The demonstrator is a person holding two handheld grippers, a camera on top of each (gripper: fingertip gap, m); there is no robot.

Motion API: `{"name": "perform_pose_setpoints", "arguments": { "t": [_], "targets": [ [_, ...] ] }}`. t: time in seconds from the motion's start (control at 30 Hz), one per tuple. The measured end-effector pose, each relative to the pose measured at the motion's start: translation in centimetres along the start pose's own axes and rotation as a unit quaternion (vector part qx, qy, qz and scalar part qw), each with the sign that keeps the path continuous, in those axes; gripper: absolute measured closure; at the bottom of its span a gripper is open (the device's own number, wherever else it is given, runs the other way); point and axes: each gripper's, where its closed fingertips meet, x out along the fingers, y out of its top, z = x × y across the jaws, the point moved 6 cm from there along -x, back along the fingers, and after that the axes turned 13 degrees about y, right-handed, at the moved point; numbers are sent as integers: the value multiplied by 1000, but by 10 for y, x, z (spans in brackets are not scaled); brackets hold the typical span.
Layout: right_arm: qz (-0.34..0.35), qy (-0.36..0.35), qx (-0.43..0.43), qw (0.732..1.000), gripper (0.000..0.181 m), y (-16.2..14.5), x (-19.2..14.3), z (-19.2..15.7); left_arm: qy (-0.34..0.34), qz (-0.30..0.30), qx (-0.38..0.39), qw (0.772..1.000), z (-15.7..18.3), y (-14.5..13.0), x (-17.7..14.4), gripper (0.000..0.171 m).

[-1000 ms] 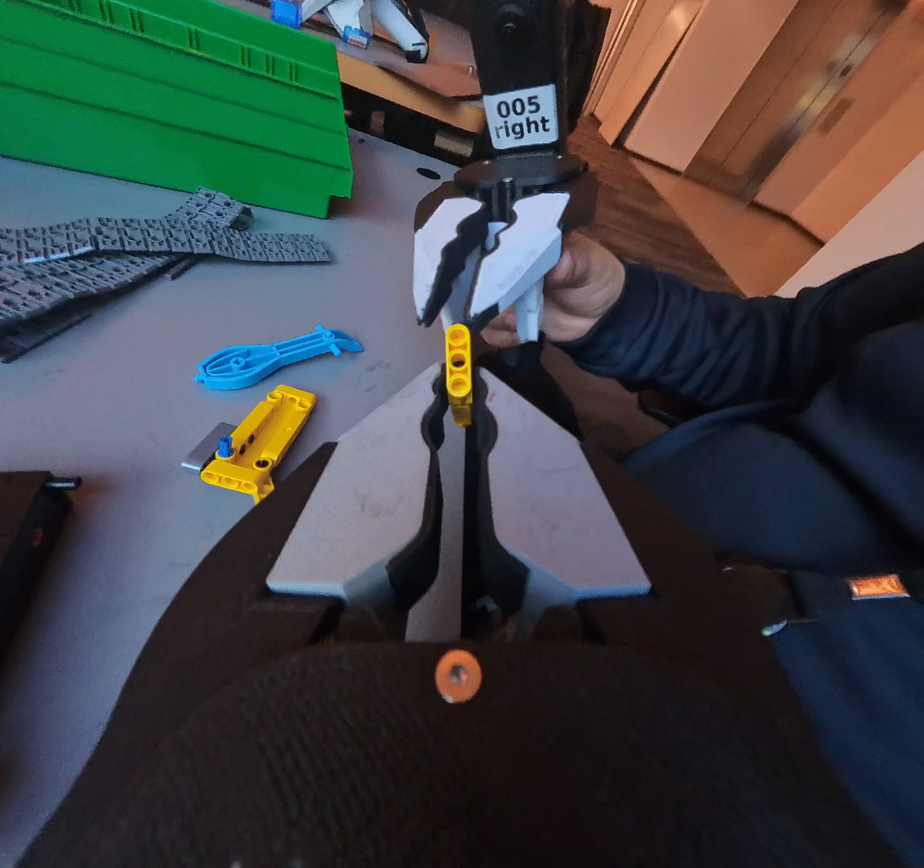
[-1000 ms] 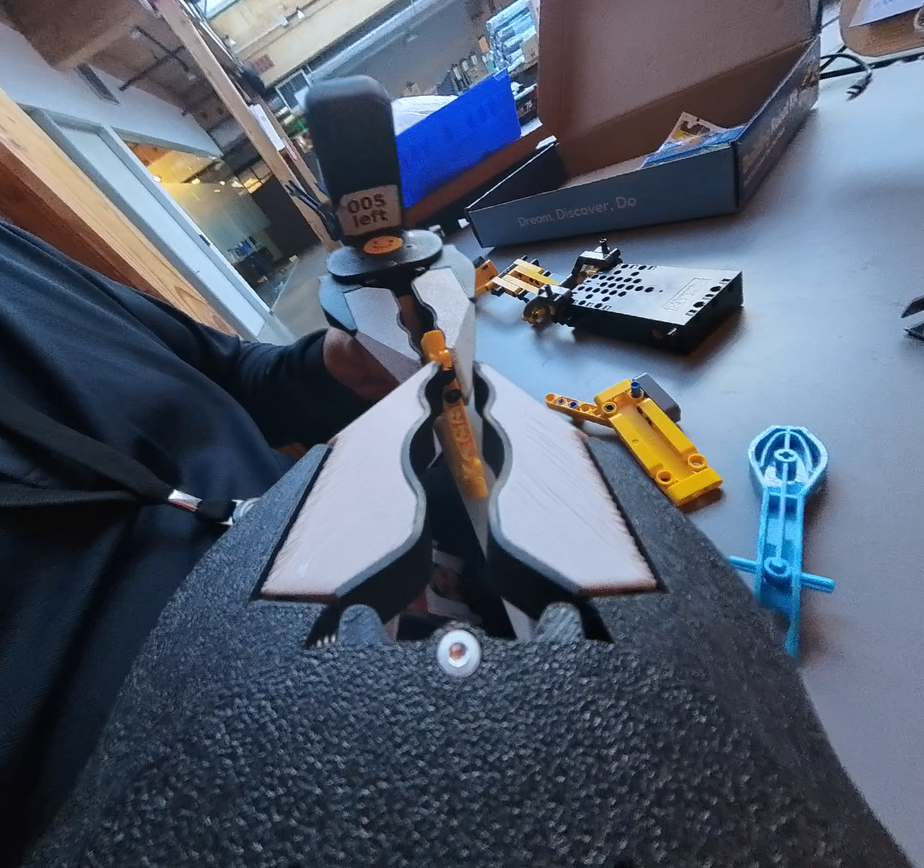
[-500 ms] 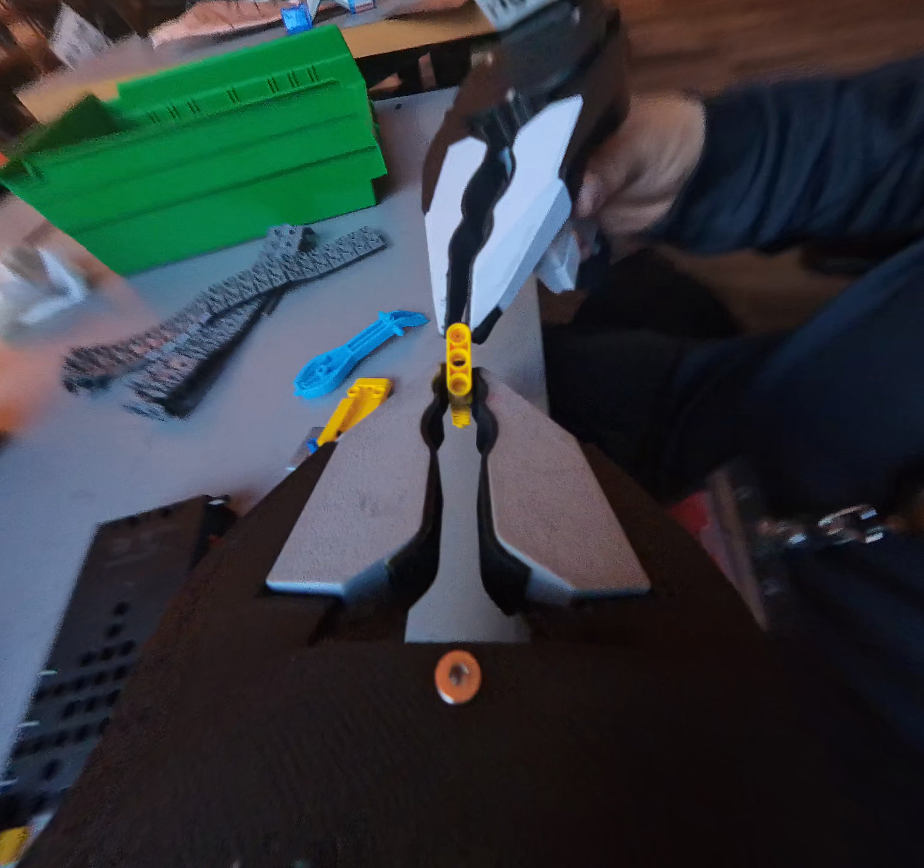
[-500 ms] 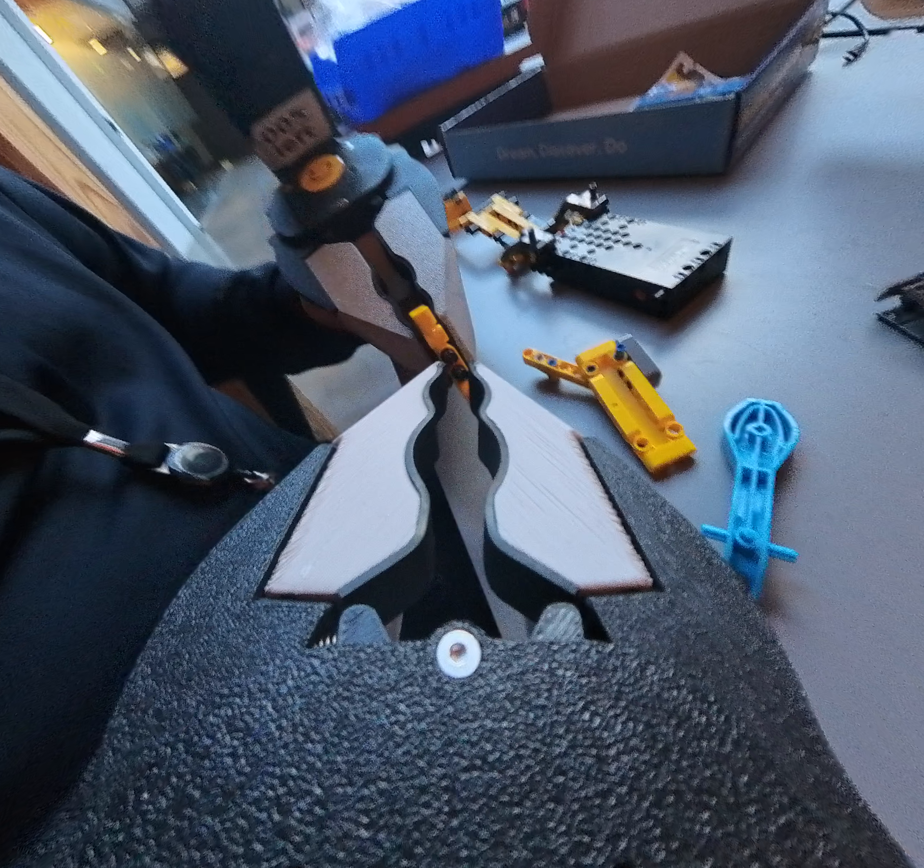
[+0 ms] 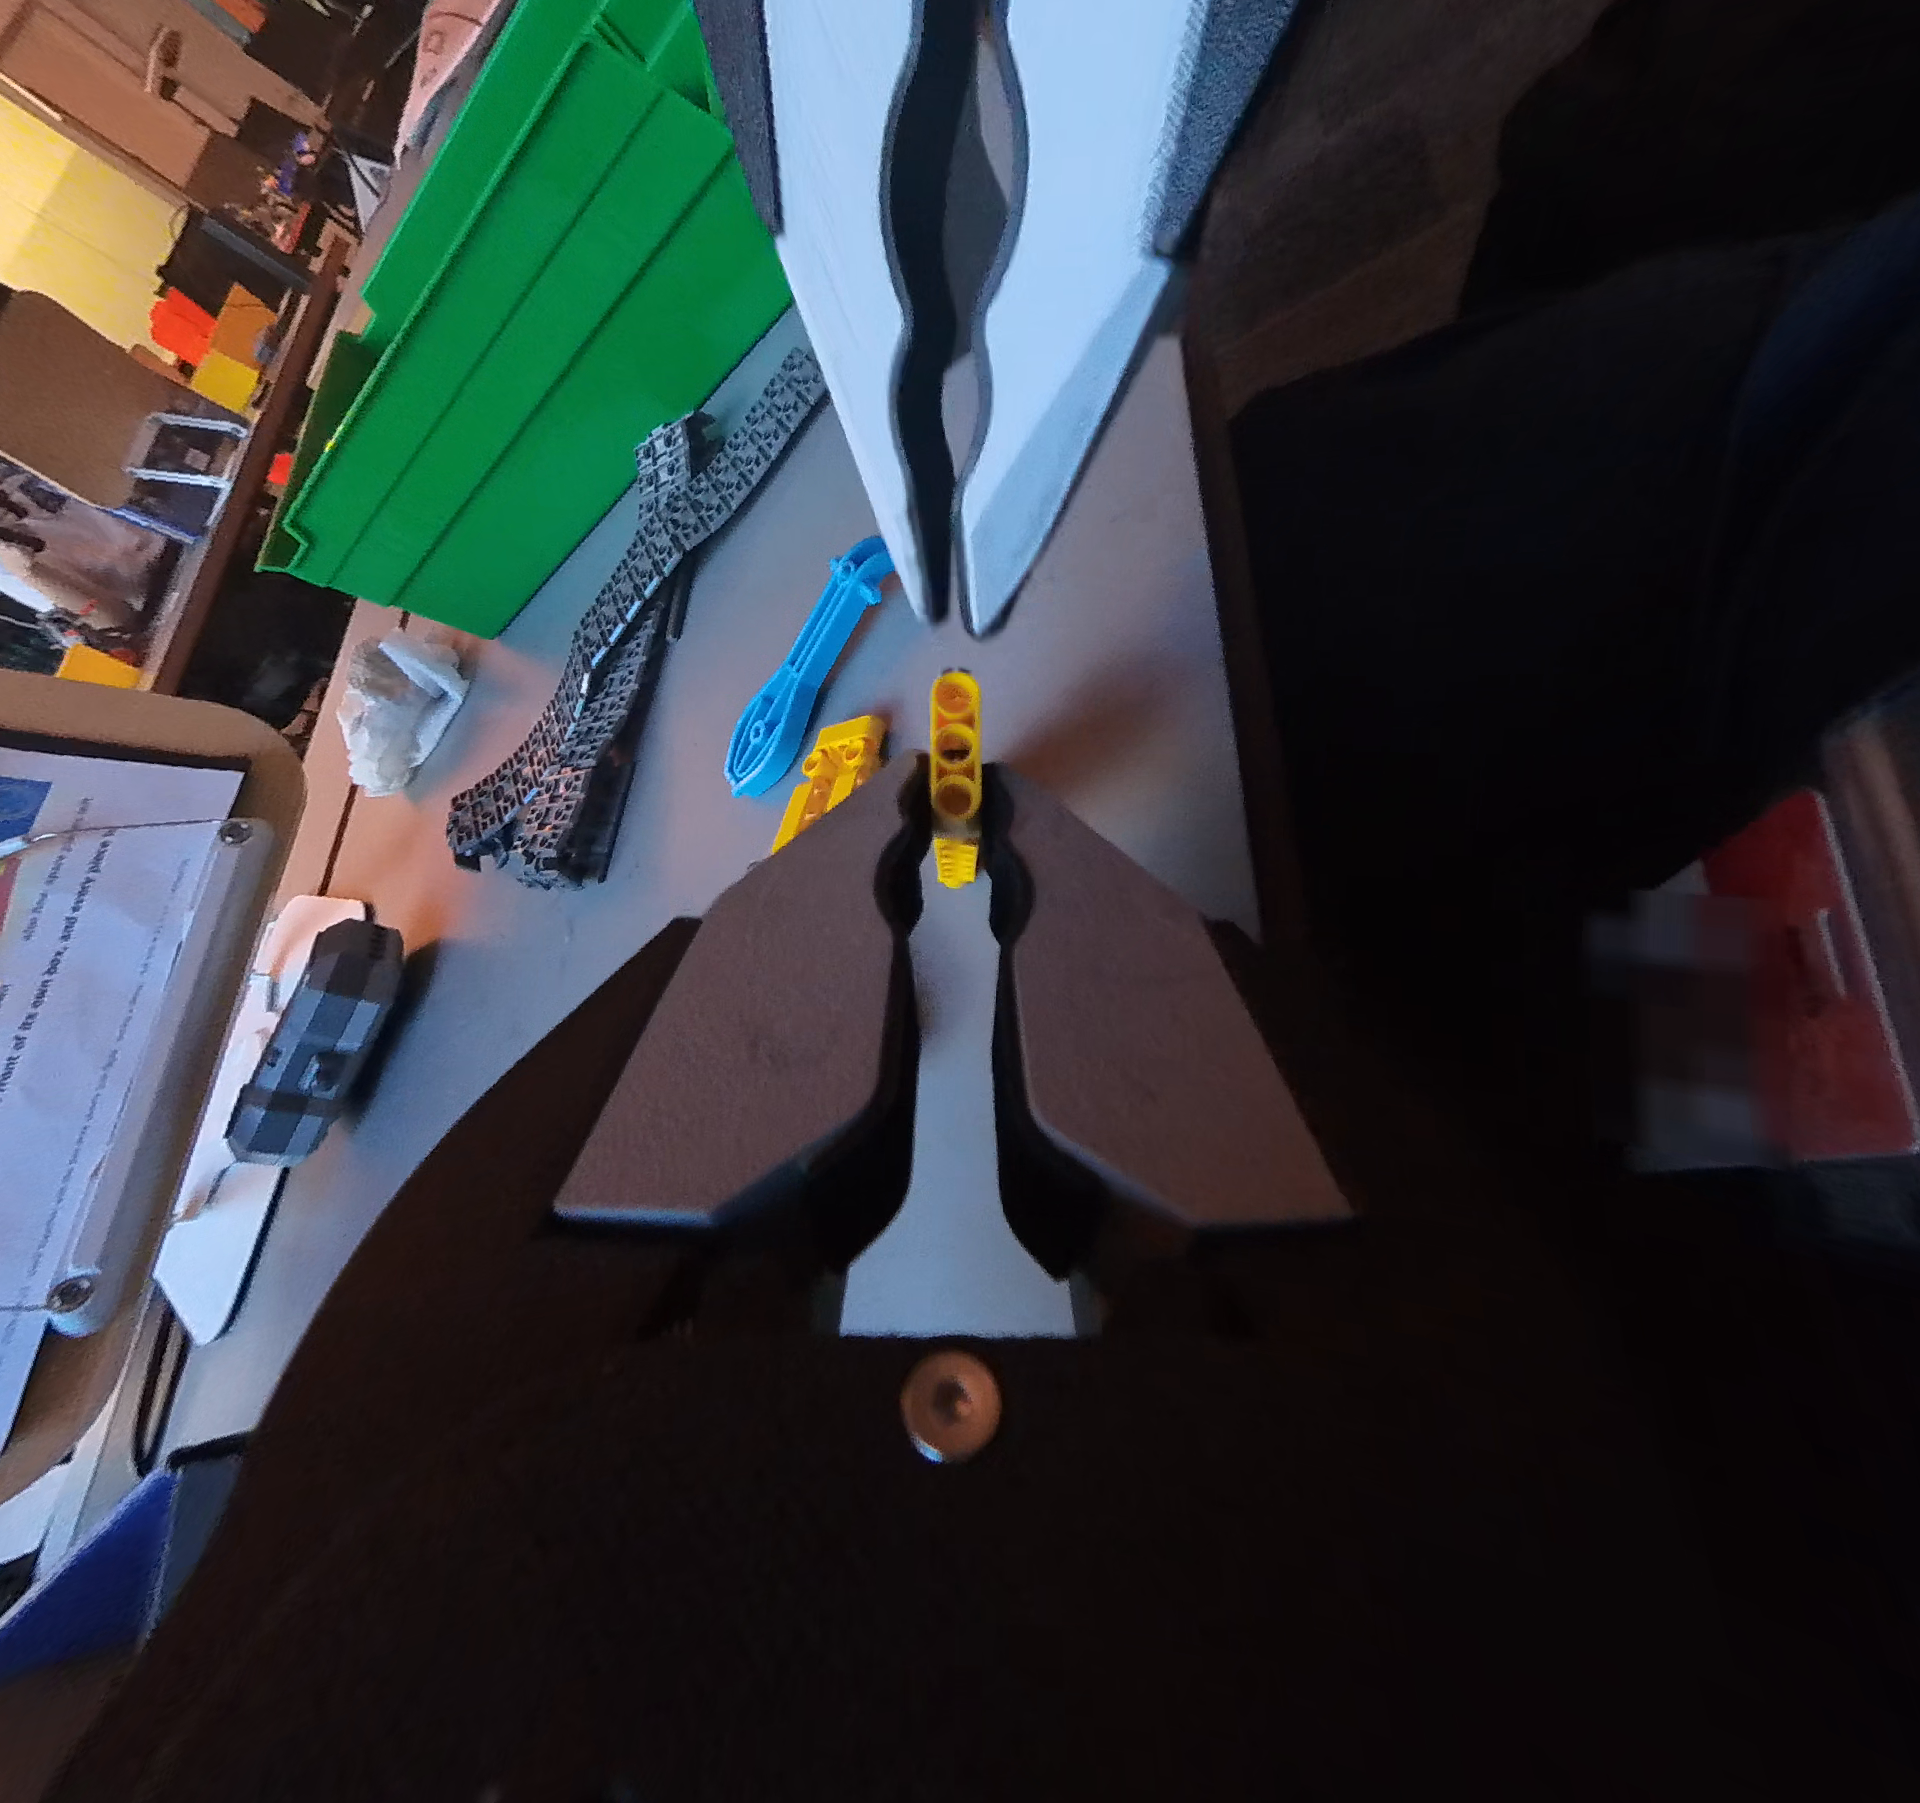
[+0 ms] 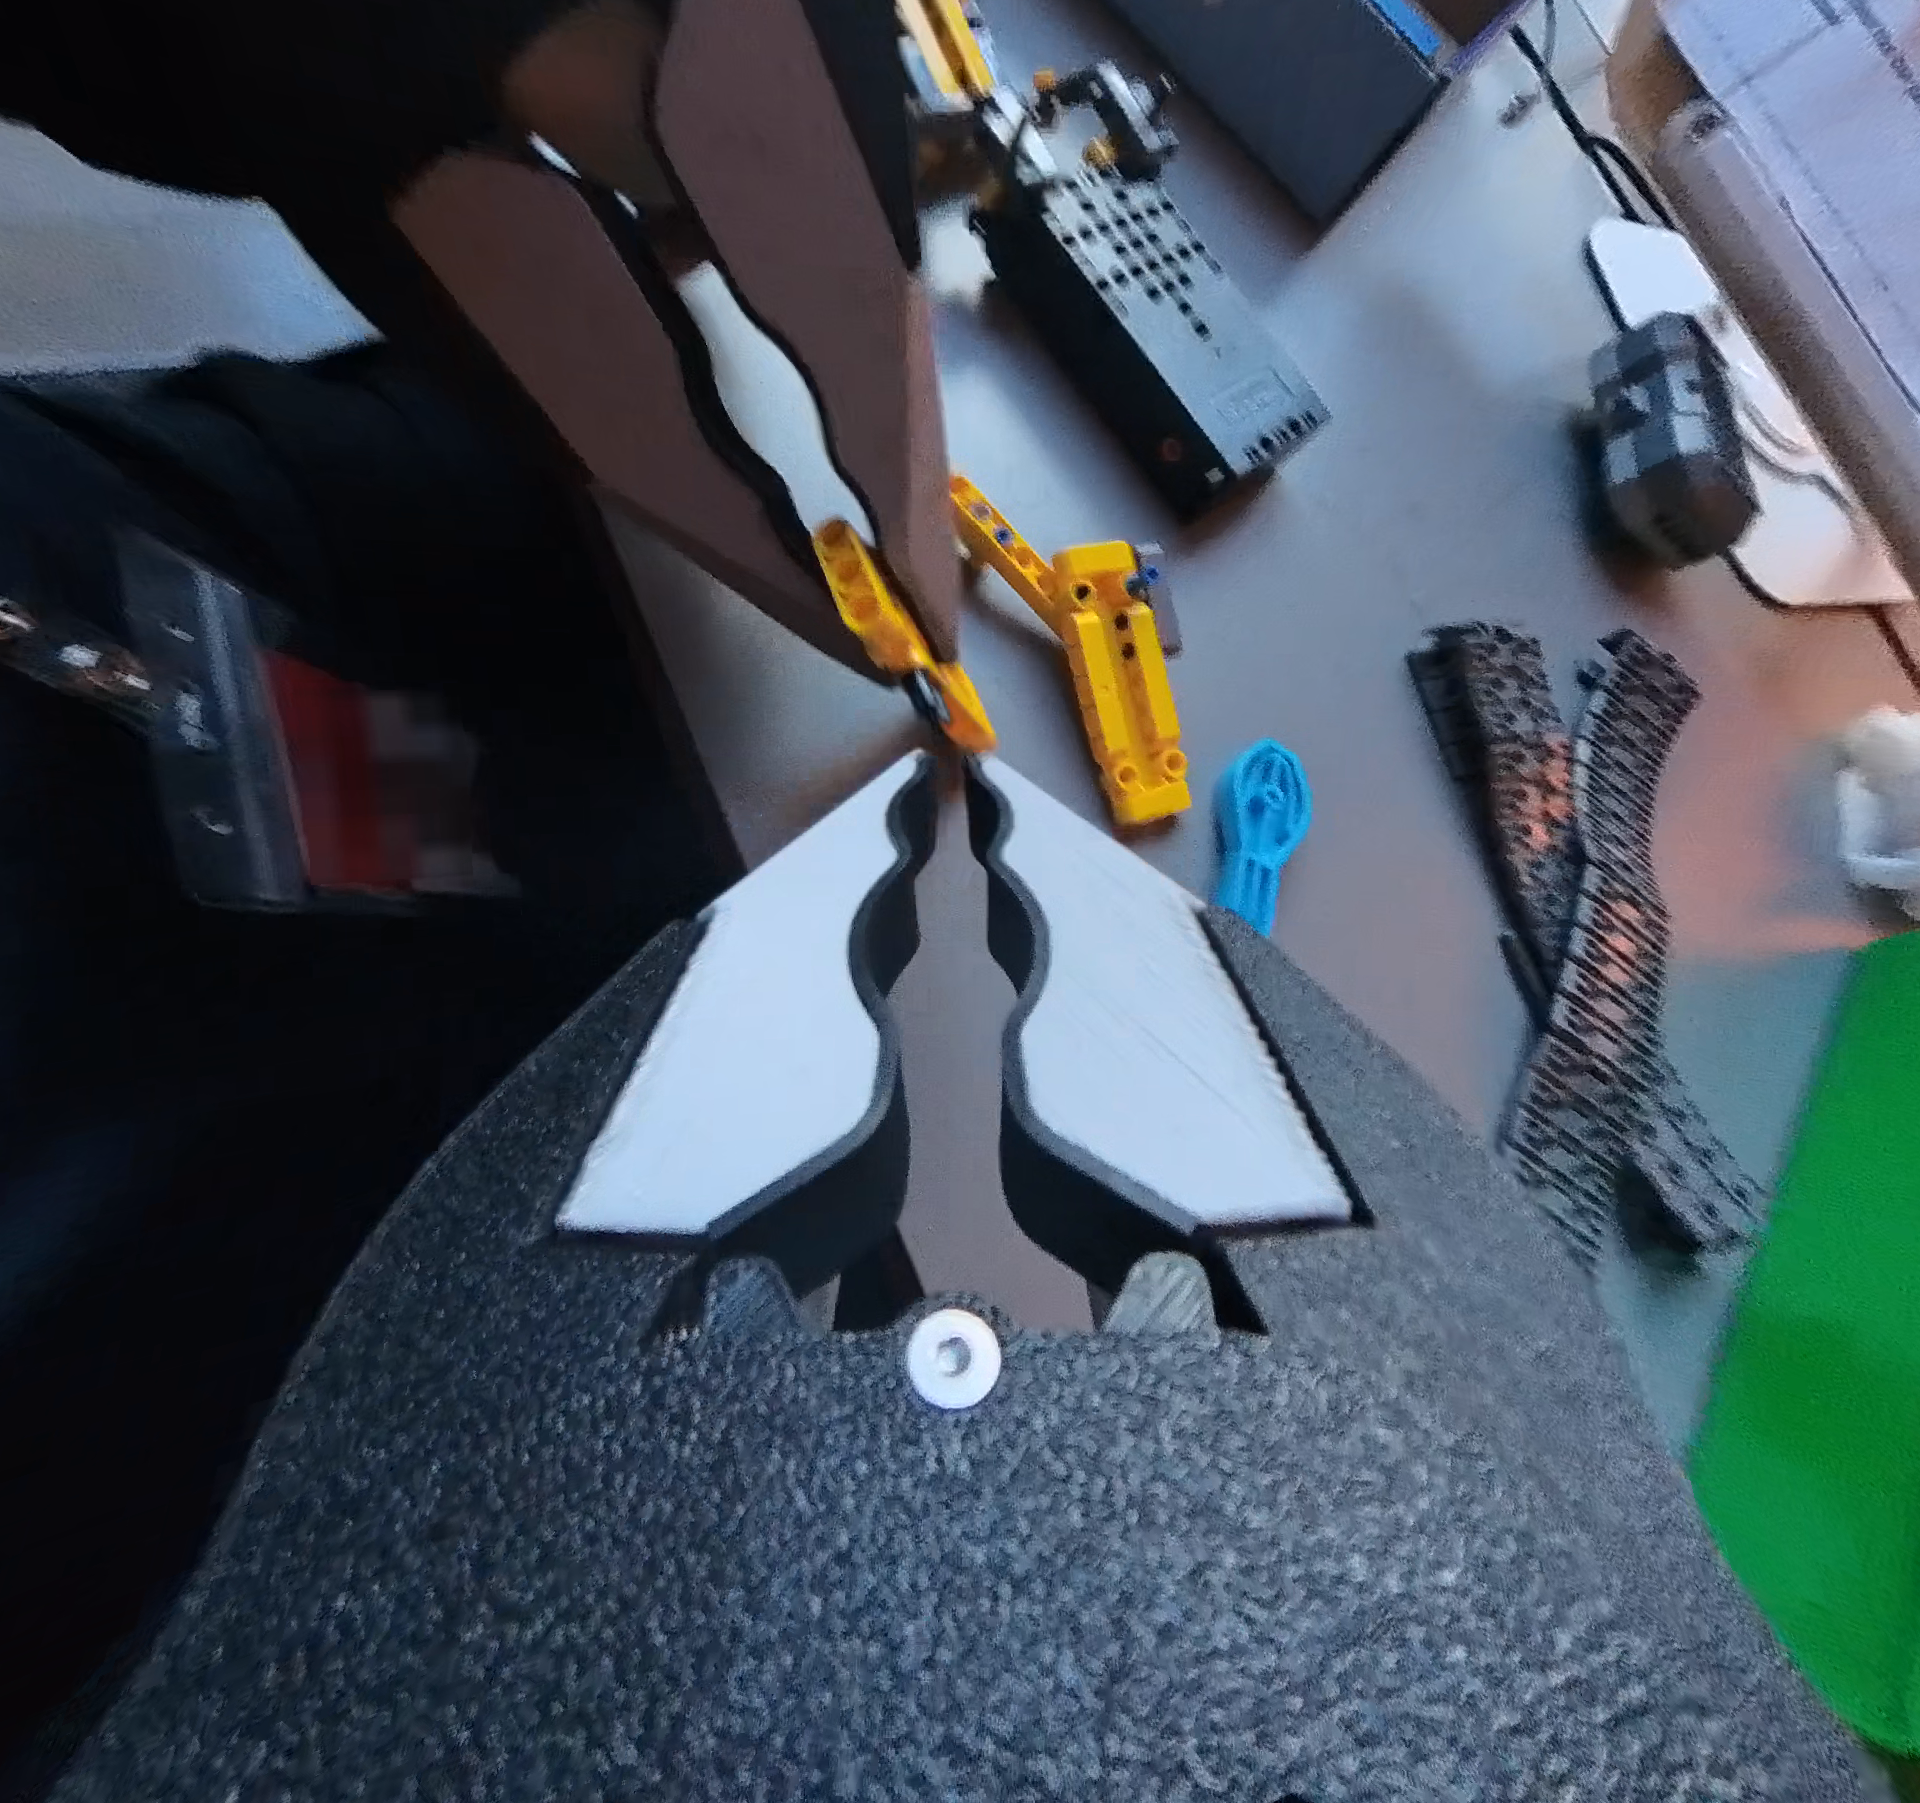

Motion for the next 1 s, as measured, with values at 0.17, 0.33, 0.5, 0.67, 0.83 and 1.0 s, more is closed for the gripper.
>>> {"name": "perform_pose_setpoints", "arguments": {
  "t": [0.17, 0.33, 0.5, 0.67, 0.83, 1.0],
  "targets": [
    [-3, -47, 119, 992, 165, -36, -20, 36, 6, -7, 12, 1000, 1, -4, 1, 164],
    [-28, -48, 193, 980, 138, -62, -15, 61, -4, -21, 15, 1000, 7, -9, 7, 157],
    [-40, -5, 190, 981, 159, -61, 1, 63, -22, -40, -2, 999, 10, -8, 11, 152],
    [-38, 13, 197, 980, 172, -57, 2, 49, -5, -42, -1, 999, 10, -8, 13, 153],
    [-50, -2, 150, 987, 171, -50, 1, 25, 54, -17, 31, 998, 3, -4, 8, 166],
    [-38, 60, 100, 992, 172, -43, -4, 8, 77, 2, 49, 996, -5, 4, 4, 166]
  ]
}}
